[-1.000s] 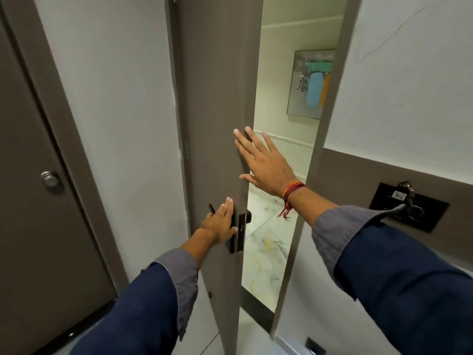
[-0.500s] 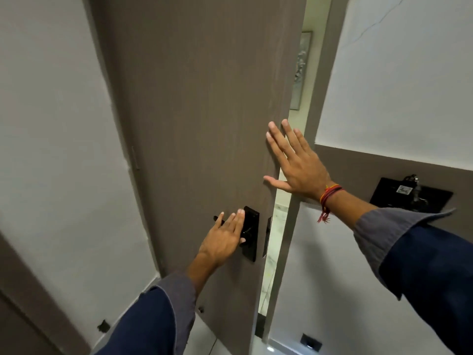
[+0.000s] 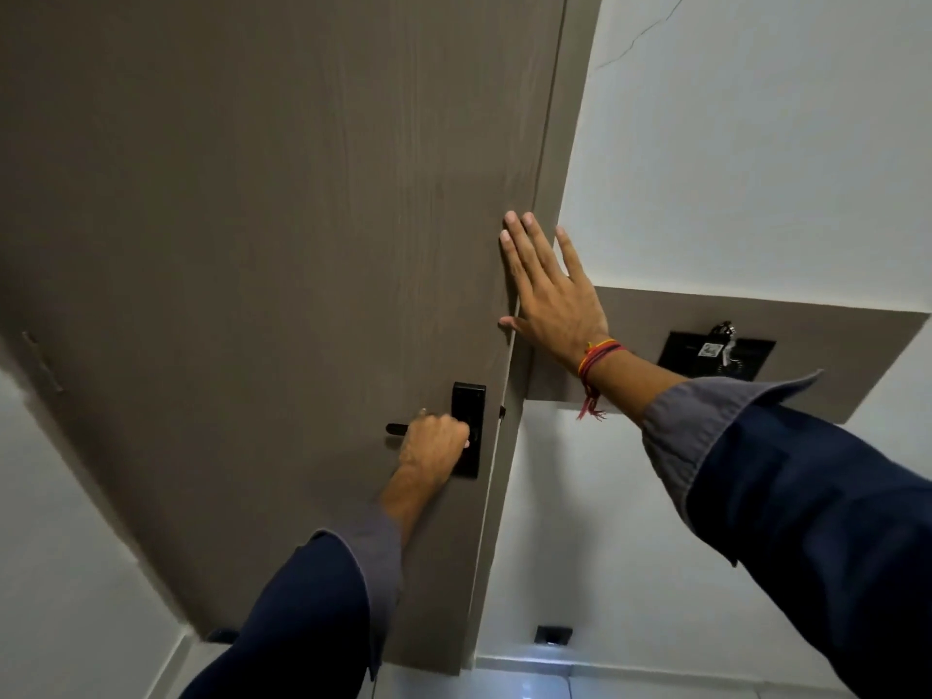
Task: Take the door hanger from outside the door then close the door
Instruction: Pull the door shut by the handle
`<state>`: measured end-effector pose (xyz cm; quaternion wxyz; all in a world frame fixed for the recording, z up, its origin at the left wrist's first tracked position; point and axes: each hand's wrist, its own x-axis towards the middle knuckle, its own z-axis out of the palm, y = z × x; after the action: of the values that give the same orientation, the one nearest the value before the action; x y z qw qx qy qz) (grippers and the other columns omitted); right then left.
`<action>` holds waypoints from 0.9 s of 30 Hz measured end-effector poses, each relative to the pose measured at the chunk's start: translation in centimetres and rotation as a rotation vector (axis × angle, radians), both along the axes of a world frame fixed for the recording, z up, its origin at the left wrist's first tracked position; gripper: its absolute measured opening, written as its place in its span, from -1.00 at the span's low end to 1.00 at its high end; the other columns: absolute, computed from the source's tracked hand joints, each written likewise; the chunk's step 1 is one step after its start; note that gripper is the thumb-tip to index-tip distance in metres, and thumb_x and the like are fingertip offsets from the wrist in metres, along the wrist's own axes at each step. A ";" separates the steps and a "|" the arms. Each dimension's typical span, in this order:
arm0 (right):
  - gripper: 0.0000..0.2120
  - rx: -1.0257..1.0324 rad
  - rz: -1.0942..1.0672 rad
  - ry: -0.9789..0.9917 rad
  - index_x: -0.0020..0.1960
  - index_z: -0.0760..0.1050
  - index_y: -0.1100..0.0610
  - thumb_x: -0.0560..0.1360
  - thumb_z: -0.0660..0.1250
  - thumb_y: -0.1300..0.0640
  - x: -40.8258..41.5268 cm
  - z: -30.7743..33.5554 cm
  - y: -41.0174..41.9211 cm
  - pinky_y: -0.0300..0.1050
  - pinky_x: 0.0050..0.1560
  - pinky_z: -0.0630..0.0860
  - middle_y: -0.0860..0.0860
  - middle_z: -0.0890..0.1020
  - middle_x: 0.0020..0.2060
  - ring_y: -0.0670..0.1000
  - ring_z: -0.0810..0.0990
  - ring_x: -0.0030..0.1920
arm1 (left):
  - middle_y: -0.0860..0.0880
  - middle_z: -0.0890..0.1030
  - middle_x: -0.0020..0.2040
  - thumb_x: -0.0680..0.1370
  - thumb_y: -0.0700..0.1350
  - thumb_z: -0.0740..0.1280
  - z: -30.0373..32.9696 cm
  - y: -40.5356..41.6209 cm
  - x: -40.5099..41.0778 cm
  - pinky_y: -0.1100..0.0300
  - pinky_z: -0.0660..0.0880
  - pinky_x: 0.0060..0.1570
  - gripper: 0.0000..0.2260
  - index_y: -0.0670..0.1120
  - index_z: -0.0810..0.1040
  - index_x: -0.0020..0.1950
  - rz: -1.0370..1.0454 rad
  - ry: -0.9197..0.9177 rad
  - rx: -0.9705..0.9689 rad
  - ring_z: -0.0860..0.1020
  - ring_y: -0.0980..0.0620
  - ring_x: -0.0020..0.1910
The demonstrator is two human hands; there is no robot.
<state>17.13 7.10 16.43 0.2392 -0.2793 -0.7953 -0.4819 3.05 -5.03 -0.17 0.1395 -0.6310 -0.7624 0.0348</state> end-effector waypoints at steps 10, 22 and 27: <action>0.03 0.010 -0.194 -0.018 0.69 -0.01 0.32 0.55 0.31 -0.31 -2.4 0.3 0.7 0.23 0.66 -0.07 0.28 0.05 0.69 0.26 0.07 0.71 | -0.09 0.69 -0.16 0.58 -0.02 0.39 0.5 3.1 -1.4 0.03 0.62 -0.10 -0.83 -0.11 0.64 -0.03 -0.049 0.029 -0.057 0.70 -0.08 -0.15; -0.24 0.052 -0.228 0.011 0.67 0.08 0.37 0.66 0.25 -0.03 -4.5 0.2 1.9 0.22 0.68 0.11 0.32 0.15 0.66 0.28 0.17 0.68 | -0.10 0.68 -0.12 0.57 -0.09 0.41 0.6 5.7 -2.3 0.01 0.62 -0.06 -0.90 -0.12 0.63 -0.01 -0.069 0.031 -0.066 0.70 -0.11 -0.09; -0.24 0.043 -0.233 0.009 0.67 0.05 0.37 0.66 0.26 -0.01 -4.7 0.1 2.4 0.24 0.68 0.09 0.33 0.12 0.66 0.28 0.16 0.68 | -0.12 0.69 -0.11 0.58 -0.08 0.40 0.3 6.2 -2.6 0.01 0.61 -0.06 -0.87 -0.14 0.63 0.00 -0.070 0.011 -0.059 0.69 -0.12 -0.09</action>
<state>12.46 9.49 16.52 0.1912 -0.3668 -0.7459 -0.5220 0.43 1.15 0.15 0.1263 -0.6607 -0.7378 0.0558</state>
